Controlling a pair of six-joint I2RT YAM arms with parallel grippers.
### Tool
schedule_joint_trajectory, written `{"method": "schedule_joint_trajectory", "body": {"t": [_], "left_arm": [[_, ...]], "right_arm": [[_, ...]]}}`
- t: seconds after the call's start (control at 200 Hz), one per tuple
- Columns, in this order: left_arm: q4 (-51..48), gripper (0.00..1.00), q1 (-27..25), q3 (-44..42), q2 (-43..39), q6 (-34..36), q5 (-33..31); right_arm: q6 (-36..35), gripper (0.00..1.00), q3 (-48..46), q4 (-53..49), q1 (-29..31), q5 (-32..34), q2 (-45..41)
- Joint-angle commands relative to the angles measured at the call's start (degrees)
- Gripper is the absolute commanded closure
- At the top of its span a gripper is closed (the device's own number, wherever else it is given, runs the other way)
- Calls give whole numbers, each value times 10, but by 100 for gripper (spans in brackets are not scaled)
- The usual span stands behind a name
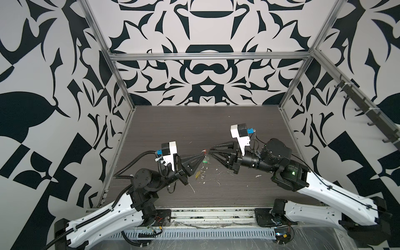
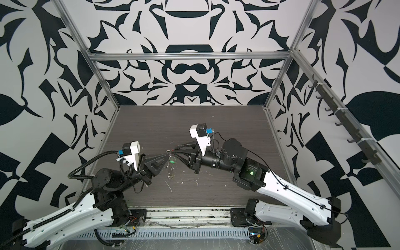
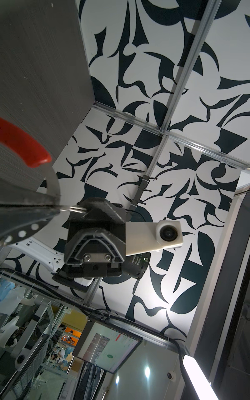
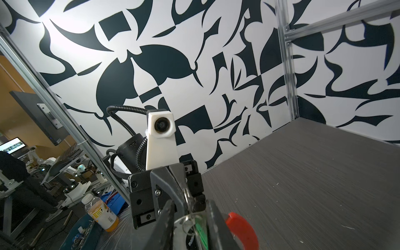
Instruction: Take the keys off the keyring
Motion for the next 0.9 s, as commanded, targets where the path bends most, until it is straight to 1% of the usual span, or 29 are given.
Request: {"method": "schedule_joint_trajectory", "body": {"t": [0.0, 0.11, 0.165, 0.225, 0.3, 0.36, 0.52, 0.775, 0.855, 0.895], "left_arm": [[32, 100, 1, -8, -8, -9, 8], [37, 100, 1, -7, -6, -12, 14], [38, 100, 2, -5, -3, -12, 22], [34, 100, 1, -2, 0, -13, 28], [35, 100, 1, -1, 4, -16, 31], [34, 100, 1, -1, 4, -16, 30], [32, 100, 2, -3, 1, -16, 27], [26, 100, 1, -3, 3, -16, 23], [26, 100, 1, -4, 3, -16, 22], [26, 100, 1, -5, 3, -16, 21]], "right_arm": [[-13, 67, 2, 10, 3, -7, -13], [-16, 67, 3, 15, 3, -40, -7], [-20, 64, 7, 9, 4, -37, -2], [-24, 63, 15, 3, 4, -35, 4], [-27, 68, 27, -2, 4, -46, 15], [-26, 70, 34, -1, 4, -56, 22], [-21, 80, 30, 12, 5, -66, 26], [-19, 80, 27, 14, 5, -52, 15], [-18, 85, 28, 14, 5, -56, 16], [-18, 89, 30, 13, 5, -57, 17]]}}
